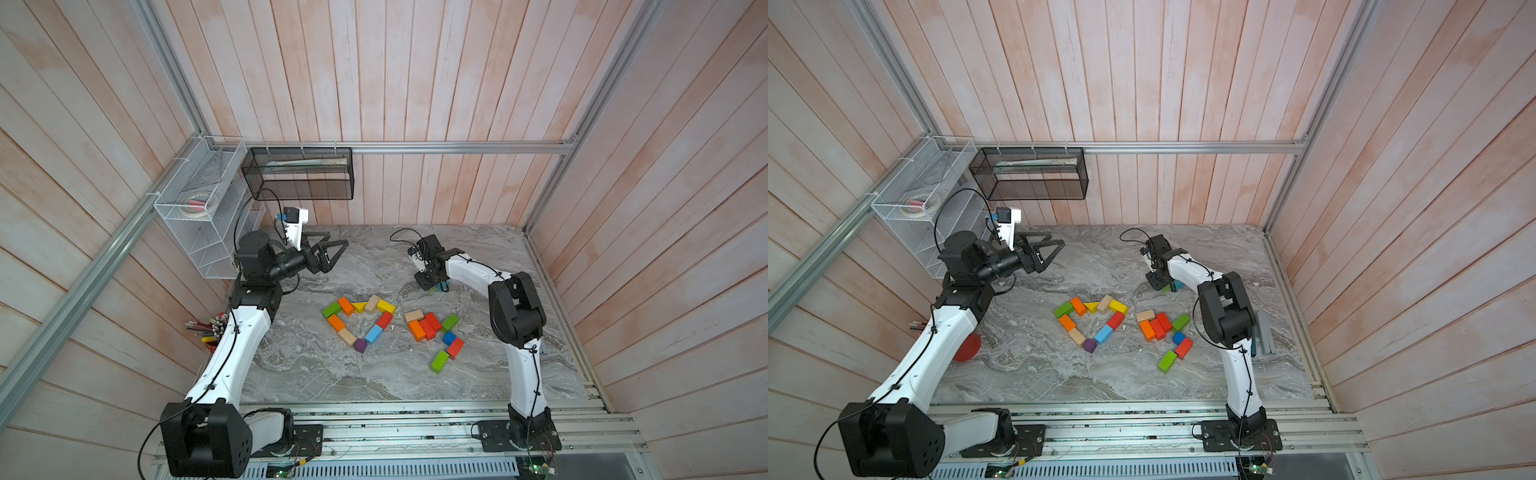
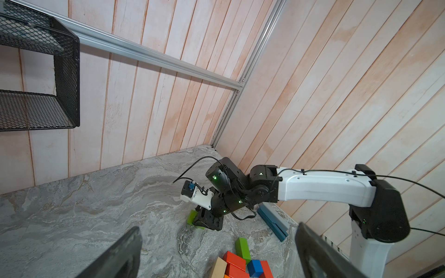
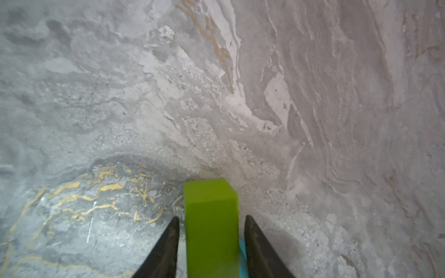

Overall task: Assemble a heart with building blocks
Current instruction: Assemble the building block at the center of the board.

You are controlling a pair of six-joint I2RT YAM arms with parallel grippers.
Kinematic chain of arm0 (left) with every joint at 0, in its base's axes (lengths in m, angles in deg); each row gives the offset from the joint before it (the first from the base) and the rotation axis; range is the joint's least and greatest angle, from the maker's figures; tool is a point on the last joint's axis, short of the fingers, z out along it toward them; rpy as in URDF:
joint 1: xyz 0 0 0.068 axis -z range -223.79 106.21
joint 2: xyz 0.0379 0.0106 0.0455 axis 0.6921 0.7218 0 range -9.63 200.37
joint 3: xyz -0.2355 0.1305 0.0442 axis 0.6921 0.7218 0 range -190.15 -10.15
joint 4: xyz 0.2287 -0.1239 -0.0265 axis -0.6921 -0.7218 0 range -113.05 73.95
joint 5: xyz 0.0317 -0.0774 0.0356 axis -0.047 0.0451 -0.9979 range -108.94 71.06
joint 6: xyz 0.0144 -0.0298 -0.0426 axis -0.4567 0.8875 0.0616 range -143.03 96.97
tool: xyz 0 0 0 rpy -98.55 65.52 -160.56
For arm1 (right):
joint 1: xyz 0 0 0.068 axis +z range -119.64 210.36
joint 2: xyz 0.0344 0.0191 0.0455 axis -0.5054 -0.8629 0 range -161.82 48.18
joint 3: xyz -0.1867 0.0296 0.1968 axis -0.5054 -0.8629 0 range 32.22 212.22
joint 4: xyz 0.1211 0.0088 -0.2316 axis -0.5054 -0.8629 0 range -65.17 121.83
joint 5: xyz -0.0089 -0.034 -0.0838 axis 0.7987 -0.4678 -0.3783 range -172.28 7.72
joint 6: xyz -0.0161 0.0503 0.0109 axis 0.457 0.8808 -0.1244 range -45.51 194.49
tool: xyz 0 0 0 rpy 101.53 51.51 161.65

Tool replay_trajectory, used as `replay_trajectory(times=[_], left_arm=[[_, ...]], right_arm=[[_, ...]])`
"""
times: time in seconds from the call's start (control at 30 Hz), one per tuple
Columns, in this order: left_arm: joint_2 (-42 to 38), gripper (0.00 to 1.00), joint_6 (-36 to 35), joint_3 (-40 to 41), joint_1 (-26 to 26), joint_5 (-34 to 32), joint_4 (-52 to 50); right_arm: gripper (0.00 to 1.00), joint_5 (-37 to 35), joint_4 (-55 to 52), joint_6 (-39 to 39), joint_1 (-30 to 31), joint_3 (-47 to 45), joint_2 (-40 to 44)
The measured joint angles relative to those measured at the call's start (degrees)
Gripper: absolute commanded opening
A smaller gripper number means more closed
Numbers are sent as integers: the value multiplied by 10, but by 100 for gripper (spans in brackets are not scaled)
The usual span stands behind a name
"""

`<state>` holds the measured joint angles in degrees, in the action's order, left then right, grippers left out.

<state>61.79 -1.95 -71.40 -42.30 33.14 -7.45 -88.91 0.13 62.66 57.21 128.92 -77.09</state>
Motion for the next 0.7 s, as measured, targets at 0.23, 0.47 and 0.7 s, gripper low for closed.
replay_trajectory(times=[0.23,0.47,0.7], left_arm=[[0,100,2,1,0,0,0],[0,100,2,1,0,0,0],[0,100,2,1,0,2,0]], right_arm=[[44,-11,2,-4,0,7,0],[39,-14,2,-9,0,9,0],[35,-11,2,-15,0,9,0]])
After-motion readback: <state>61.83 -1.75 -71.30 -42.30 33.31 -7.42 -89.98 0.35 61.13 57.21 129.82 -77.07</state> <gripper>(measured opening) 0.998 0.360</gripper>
